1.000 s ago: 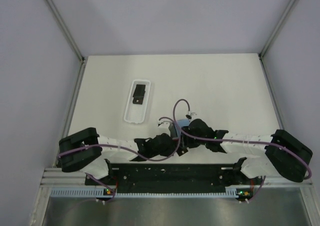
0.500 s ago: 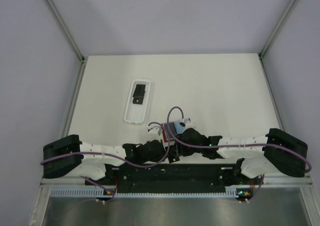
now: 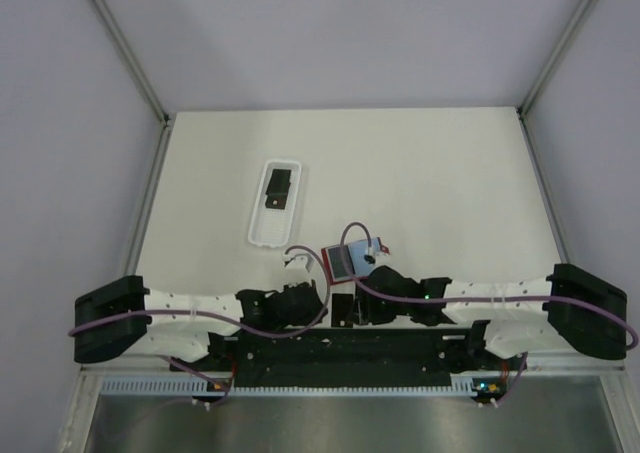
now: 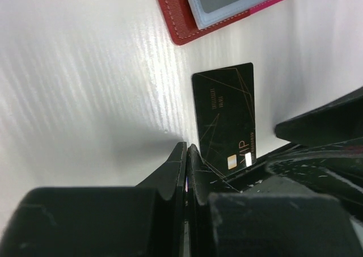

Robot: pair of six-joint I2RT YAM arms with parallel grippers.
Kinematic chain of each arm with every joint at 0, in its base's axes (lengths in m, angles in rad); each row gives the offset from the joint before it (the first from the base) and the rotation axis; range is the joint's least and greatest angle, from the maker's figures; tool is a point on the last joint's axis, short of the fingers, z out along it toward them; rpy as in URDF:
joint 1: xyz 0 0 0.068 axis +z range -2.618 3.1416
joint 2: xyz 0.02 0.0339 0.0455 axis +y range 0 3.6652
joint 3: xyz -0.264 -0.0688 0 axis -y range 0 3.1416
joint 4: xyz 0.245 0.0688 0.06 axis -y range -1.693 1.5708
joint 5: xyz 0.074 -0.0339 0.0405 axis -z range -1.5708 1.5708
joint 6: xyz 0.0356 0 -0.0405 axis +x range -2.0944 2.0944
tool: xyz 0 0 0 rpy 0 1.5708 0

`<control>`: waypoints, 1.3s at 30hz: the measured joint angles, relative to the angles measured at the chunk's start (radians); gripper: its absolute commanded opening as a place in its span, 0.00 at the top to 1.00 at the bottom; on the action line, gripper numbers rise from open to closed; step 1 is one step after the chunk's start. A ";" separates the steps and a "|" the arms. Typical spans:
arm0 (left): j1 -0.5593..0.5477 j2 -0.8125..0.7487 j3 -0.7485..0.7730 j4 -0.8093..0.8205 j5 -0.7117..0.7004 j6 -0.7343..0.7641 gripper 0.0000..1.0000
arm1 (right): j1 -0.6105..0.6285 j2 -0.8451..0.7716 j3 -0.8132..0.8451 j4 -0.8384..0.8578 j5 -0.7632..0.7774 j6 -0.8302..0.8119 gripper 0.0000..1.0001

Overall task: Put the credit cards into the card holder
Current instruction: Move the credit card to the corner of the board, then pick up the credit card at the corner of the board.

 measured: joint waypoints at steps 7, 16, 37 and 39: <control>-0.001 -0.065 -0.008 -0.096 -0.048 0.011 0.99 | 0.001 -0.157 -0.078 -0.097 0.005 0.056 0.51; 0.007 -0.050 0.082 -0.148 -0.132 0.139 0.92 | 0.033 -0.215 -0.205 0.042 -0.044 0.194 0.43; 0.114 0.247 0.214 0.025 -0.045 0.321 0.99 | 0.035 -0.174 -0.308 0.318 -0.039 0.370 0.52; 0.114 0.256 0.215 0.032 -0.043 0.323 1.00 | 0.036 -0.156 -0.309 0.338 -0.039 0.377 0.54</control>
